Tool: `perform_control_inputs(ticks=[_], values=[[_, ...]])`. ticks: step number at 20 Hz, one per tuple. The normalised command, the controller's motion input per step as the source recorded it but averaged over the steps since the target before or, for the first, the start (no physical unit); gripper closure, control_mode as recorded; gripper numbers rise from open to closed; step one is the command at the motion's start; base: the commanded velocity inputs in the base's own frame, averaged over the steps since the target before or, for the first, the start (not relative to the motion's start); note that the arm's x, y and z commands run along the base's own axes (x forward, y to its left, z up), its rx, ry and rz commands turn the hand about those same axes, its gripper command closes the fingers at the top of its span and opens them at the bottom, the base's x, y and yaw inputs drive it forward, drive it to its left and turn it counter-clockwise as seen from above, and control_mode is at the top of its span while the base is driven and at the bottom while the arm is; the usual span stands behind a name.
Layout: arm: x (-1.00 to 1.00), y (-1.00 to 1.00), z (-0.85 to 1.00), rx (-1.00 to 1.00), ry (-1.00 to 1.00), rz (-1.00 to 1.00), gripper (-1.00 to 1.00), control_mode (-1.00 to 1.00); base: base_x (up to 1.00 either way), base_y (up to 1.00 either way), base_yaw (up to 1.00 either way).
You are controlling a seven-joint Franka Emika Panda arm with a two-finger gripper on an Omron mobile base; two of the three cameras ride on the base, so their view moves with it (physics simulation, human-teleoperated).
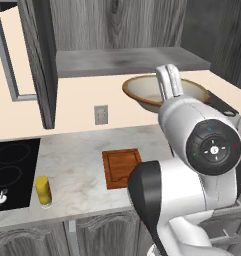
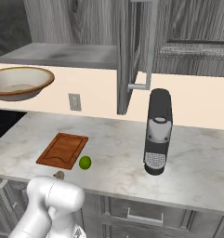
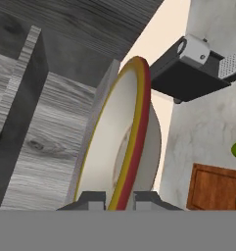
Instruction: Open the cabinet. Place the bowl and condiment on the counter. Then place the lime and garlic on the cutting board.
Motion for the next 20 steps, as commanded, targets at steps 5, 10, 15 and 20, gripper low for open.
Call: perform_control_inputs(ticks=[5,10,15,20], values=[[0.05,0.00,-0.35,0.00,-0.05,0.00,1.00,-1.00,0.00,0.00,0.00],[0.21,0.00,-0.28,0.00,-0.05,0.00,1.00,-1.00,0.00,0.00,0.00],[0.30,0.00,-0.34,0.00,-0.04,0.00,1.00,-1.00,0.00,0.00,0.00],[0.27,0.00,-0.35,0.00,-0.07,0.00,1.00,-1.00,0.00,0.00,0.00]])
